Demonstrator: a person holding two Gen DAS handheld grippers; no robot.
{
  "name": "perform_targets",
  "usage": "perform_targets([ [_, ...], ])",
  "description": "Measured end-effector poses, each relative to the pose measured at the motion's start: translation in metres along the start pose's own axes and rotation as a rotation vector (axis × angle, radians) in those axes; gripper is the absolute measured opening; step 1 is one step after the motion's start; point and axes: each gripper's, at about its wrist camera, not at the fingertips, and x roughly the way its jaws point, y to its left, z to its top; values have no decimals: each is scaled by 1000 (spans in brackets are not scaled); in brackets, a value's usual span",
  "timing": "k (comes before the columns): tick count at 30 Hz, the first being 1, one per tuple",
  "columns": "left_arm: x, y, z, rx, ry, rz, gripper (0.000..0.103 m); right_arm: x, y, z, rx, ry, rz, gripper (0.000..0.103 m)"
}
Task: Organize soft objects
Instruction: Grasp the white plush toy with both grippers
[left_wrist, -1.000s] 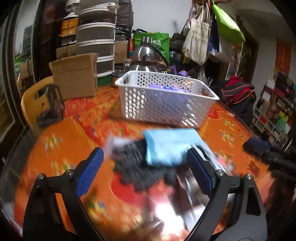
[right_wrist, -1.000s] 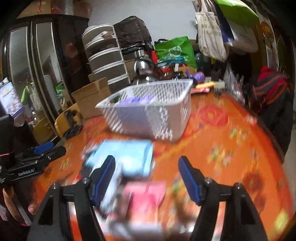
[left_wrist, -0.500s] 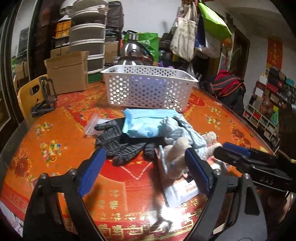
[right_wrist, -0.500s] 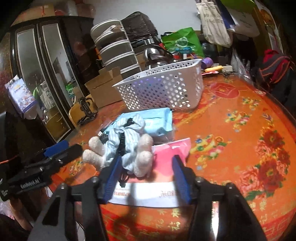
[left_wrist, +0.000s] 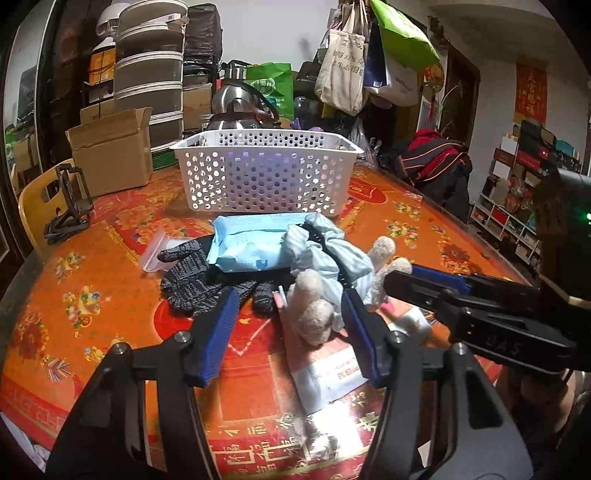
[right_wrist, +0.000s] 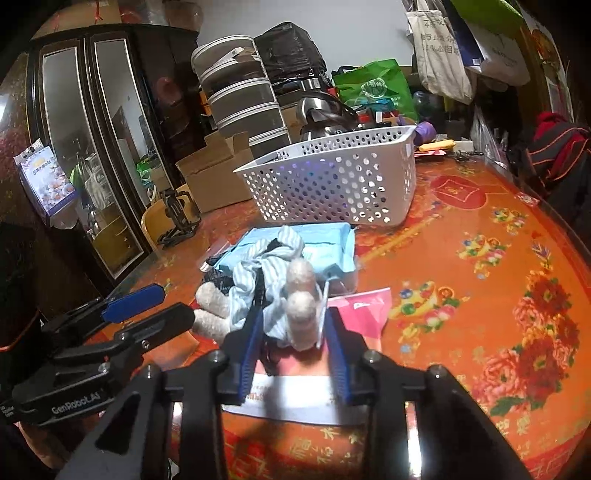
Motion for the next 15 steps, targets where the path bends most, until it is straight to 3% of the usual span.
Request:
perform_targets([
  [5, 12, -2, -2, 4, 30, -10, 53, 5, 0, 4, -16, 12, 2, 33],
  [6, 16, -2, -3, 0, 40, -16, 47, 6, 1, 4, -23, 14, 2, 32],
  [8, 21, 0, -4, -10, 49, -35, 20, 8, 2, 5, -29, 19, 3, 21],
  [9, 24, -1, -4, -9, 60, -43, 15, 9, 3, 5, -36, 22, -4, 16],
  [15, 25, 7, -1, -16, 46, -78, 11, 7, 5, 4, -59, 27, -23, 11],
])
